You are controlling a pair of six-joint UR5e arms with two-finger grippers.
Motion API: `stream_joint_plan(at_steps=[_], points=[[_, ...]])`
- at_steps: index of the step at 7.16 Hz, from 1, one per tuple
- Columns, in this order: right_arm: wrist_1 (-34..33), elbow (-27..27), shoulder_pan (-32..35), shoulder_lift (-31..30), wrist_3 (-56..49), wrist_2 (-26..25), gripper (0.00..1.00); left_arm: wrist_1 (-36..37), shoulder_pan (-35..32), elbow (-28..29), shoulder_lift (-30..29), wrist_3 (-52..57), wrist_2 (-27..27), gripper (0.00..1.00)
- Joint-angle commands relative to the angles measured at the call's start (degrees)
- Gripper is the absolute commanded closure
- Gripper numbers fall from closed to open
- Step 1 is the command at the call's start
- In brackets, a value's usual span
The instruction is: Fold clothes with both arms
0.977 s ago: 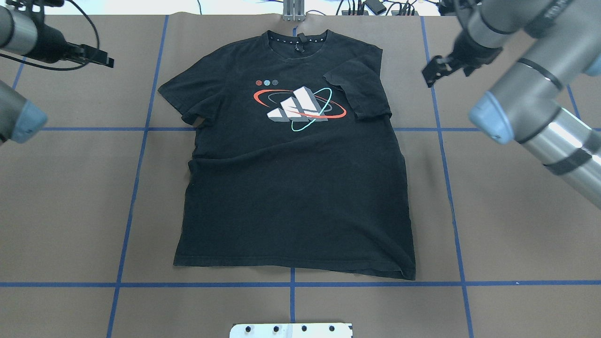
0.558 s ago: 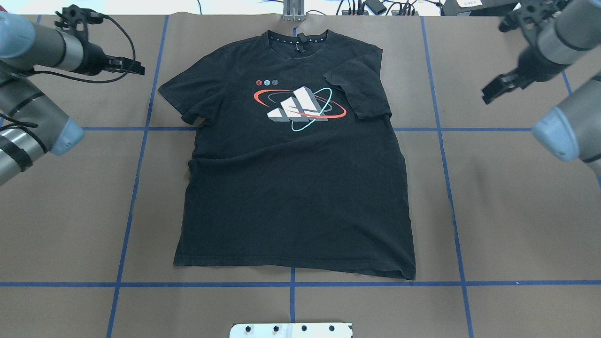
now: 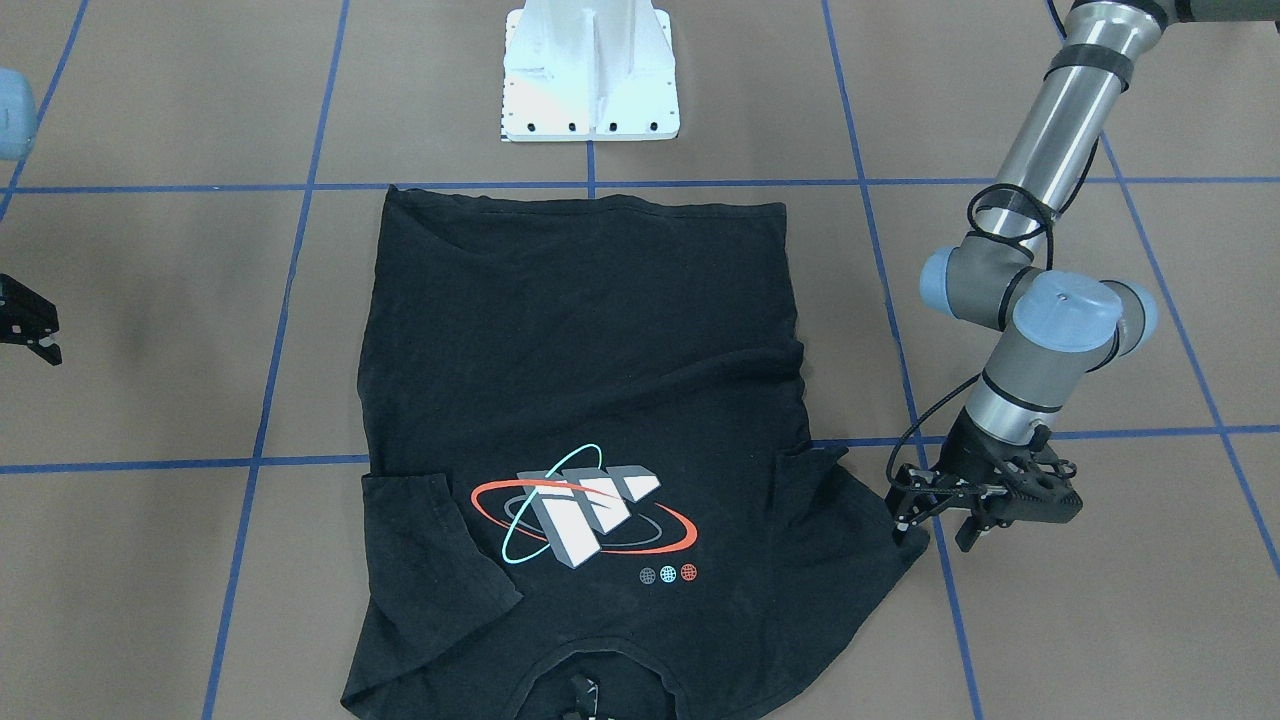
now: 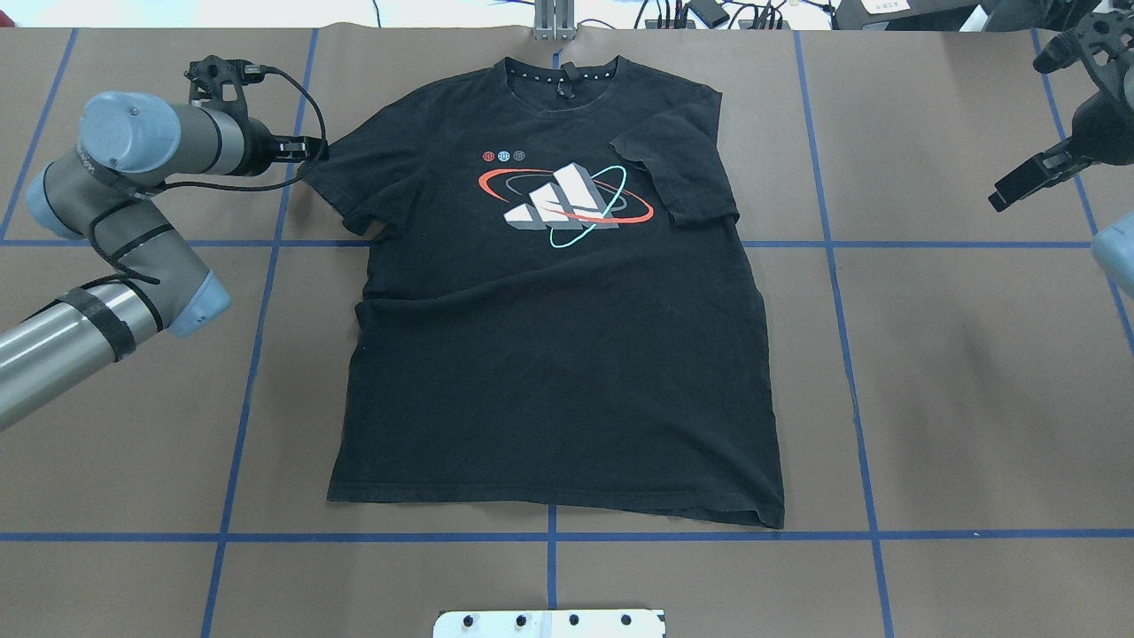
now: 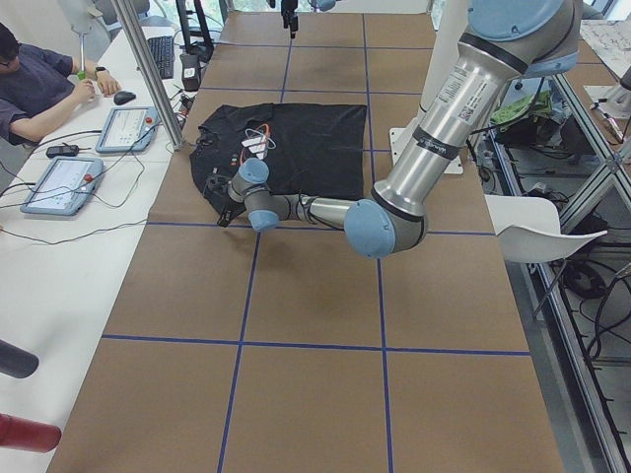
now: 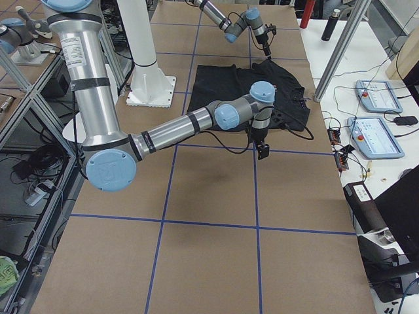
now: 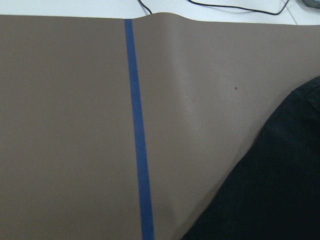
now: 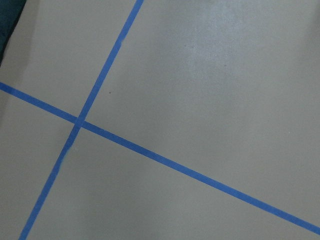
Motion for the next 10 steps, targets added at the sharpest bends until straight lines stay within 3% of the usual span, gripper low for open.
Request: stream_joint_plan(at_steps=[1, 10], points=[[0.0, -0.2, 0.0, 0.0, 0.0, 0.0, 0.00, 0.1, 0.2, 1.5, -0.9, -0.2, 0.9, 0.32], [0.0, -0.7, -0.1, 0.3, 0.0, -0.4, 0.00, 0.1, 0.9, 1.5, -0.6, 1.3, 1.4, 0.44]])
